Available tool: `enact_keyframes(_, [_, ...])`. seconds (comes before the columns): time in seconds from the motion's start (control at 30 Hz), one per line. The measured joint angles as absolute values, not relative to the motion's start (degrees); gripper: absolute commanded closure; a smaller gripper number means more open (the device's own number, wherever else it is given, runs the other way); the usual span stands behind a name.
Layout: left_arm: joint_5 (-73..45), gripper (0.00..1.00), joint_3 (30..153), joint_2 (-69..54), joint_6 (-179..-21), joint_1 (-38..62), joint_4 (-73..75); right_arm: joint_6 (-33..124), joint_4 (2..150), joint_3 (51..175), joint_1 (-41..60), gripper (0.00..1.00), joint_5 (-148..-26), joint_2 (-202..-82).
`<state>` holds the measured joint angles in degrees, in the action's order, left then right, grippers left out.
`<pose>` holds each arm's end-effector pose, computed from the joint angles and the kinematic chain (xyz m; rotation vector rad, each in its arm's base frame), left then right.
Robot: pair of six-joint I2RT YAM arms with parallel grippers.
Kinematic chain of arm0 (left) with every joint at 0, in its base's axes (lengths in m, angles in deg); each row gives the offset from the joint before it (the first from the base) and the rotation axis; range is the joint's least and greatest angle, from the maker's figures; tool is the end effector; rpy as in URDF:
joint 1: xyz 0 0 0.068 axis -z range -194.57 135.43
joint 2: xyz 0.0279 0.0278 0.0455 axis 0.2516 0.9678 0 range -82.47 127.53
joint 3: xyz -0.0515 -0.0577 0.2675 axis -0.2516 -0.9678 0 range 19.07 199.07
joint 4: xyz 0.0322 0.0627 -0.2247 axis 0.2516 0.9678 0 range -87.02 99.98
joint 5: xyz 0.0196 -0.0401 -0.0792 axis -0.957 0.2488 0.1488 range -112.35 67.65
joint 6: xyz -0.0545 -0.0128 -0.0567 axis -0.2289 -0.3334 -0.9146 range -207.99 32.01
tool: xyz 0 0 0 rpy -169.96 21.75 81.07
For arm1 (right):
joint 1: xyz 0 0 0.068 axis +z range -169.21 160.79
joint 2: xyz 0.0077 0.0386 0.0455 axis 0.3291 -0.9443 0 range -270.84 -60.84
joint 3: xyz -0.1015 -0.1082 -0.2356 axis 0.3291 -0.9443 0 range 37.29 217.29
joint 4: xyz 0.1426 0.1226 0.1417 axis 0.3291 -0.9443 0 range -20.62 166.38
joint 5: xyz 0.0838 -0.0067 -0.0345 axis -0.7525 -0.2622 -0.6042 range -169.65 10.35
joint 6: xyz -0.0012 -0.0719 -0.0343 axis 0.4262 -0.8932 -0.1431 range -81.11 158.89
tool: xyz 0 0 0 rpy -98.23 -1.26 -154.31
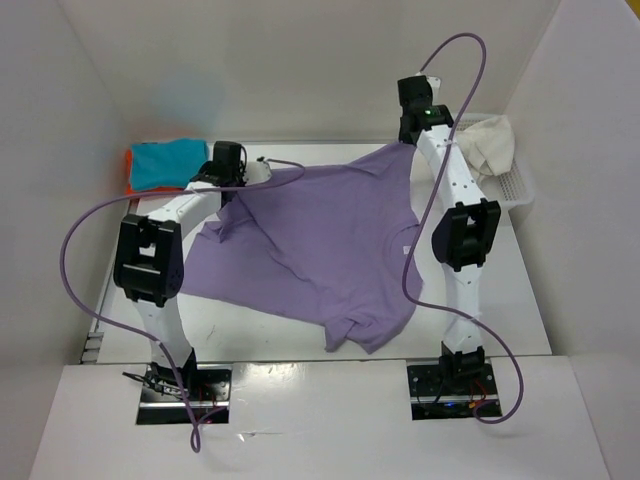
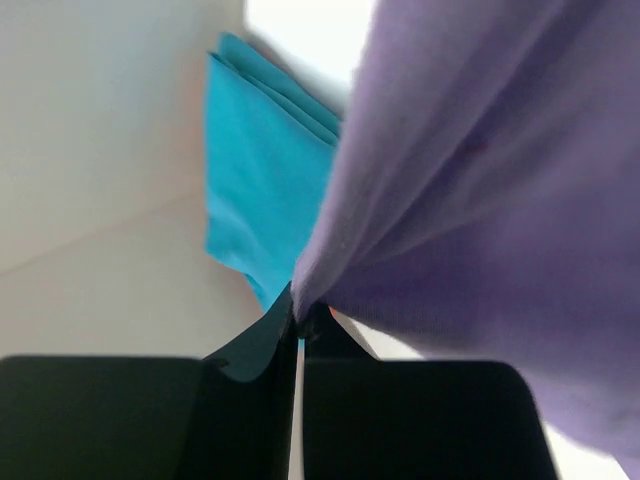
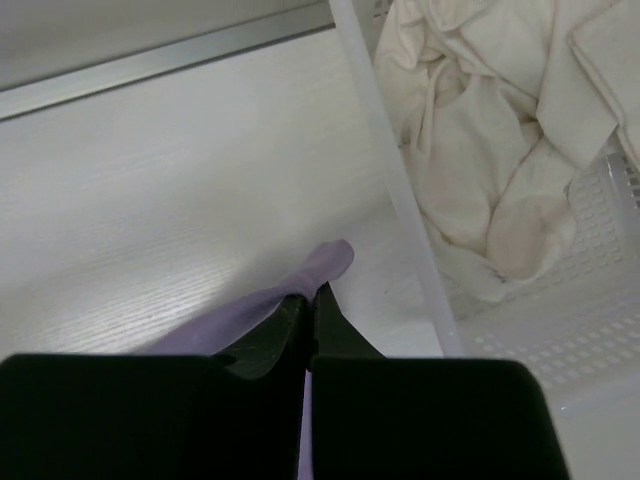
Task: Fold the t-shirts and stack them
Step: Fold the flattened tshirt in 1/3 of the way
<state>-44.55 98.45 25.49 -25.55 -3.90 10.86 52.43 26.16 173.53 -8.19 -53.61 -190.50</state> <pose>0.4305 -0.0547 0.2373 1.1868 1.9829 0.9124 0.4956 0.0660 0.3120 0.2716 2.2407 -0.3030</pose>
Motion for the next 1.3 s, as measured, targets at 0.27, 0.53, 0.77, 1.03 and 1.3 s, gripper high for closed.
enact_keyframes(0.27, [-45.4,0.98,106.6,33.1,-20.0,-4.6,3.3,53.0,25.9,172.6,-10.1,1.00,-56.5,-190.0])
enact_keyframes(0.53, [-46.5,0.96,107.5,36.5,-18.8,-5.4,2.9,53.0,26.7,165.8,-10.1,1.00,-62.4,-187.5])
enact_keyframes(0.77, [-45.6,0.81,104.0,35.3,-20.8,-4.8,11.9,54.6,30.7,144.0,-7.4,1.00,-65.6,-176.0])
enact_keyframes(1.03, [-41.3,0.50,98.8,24.8,-28.3,0.4,34.7,57.6,35.3,126.9,-5.3,1.00,-71.1,-165.9])
enact_keyframes(1.3, [-39.8,0.38,101.1,22.0,-35.0,-0.4,45.9,58.6,38.5,125.6,-5.0,1.00,-73.1,-165.8])
